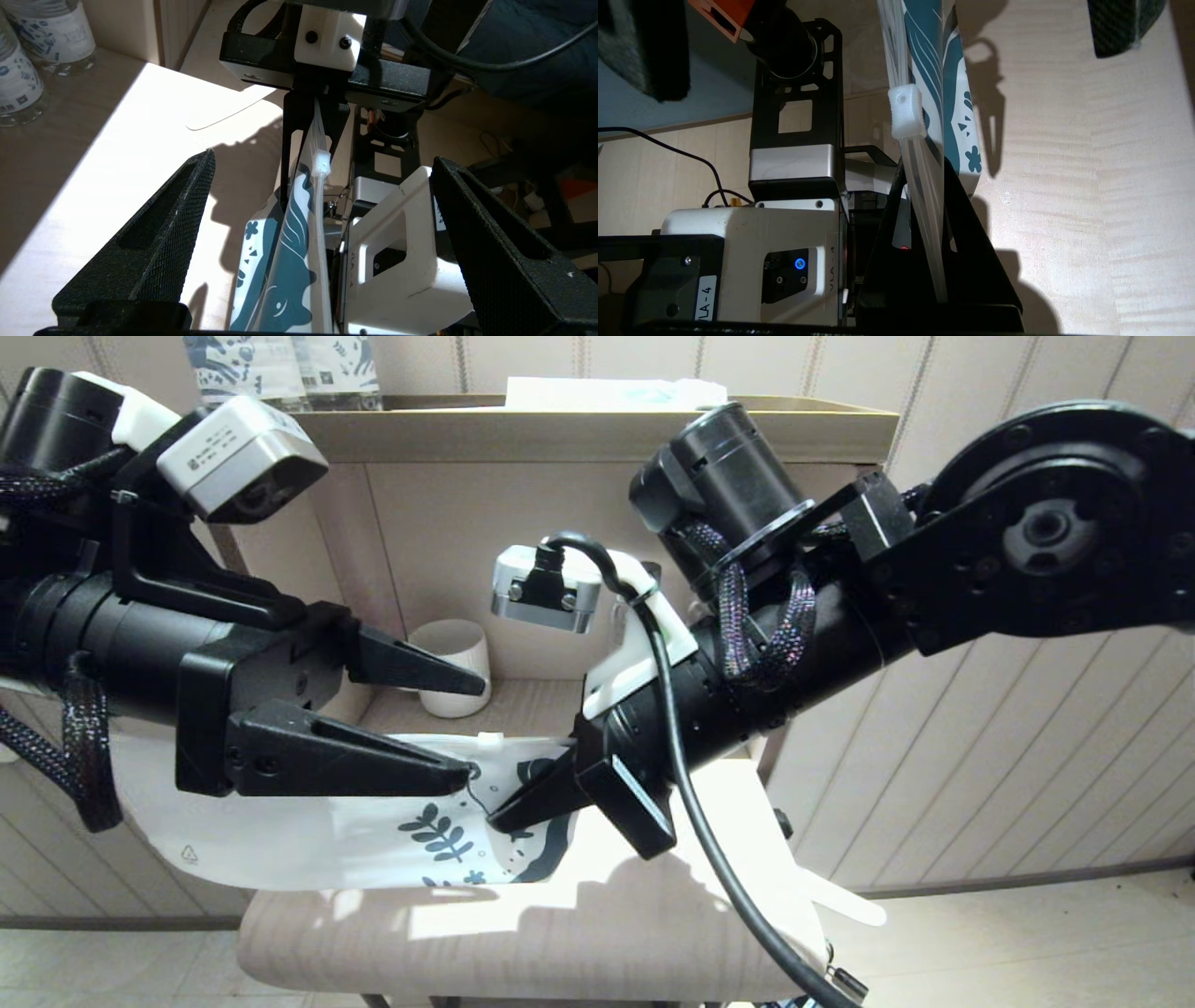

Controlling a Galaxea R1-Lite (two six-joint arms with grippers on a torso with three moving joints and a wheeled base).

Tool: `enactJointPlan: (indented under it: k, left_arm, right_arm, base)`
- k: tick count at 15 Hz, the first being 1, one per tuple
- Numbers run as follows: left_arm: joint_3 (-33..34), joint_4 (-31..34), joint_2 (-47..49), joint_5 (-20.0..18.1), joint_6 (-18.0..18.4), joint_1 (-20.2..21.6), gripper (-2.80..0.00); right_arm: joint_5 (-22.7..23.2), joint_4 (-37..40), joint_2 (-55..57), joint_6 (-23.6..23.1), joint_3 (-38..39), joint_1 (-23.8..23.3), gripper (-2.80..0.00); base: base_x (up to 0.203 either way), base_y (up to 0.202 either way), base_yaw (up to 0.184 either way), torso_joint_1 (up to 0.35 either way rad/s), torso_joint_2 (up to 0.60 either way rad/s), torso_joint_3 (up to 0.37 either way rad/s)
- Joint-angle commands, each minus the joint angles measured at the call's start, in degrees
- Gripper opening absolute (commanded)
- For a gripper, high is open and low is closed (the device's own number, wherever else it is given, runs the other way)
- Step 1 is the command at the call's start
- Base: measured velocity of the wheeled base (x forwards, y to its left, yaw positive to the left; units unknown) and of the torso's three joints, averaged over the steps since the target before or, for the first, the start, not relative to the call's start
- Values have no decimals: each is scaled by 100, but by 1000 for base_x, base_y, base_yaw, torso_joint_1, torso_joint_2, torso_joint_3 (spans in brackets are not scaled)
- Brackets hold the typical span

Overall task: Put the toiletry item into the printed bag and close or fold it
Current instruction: Hand it to the other hand

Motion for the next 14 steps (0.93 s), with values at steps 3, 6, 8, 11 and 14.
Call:
enactJointPlan:
  k: [3,6,8,11,14]
  left_arm:
    - [8,4,104,116,22,-24,0]
    - [-33,-1,116,318,30,-24,0]
    - [-91,-1,116,464,30,-24,0]
    - [-336,20,130,716,30,-24,0]
    - [-825,188,283,1162,38,-18,0]
  right_arm:
    - [22,21,-9,-1,10,-41,-280]
    - [22,12,-9,26,10,-41,-280]
    - [13,-11,-31,26,10,-41,-280]
    - [13,-41,-80,80,1,-41,-280]
    - [5,3,-97,114,1,-50,-280]
  base:
    - [0,0,0,0,0,0]
    - [0,0,0,0,0,0]
    - [0,0,0,0,0,0]
    - [0,0,0,0,0,0]
    - [0,0,0,0,0,0]
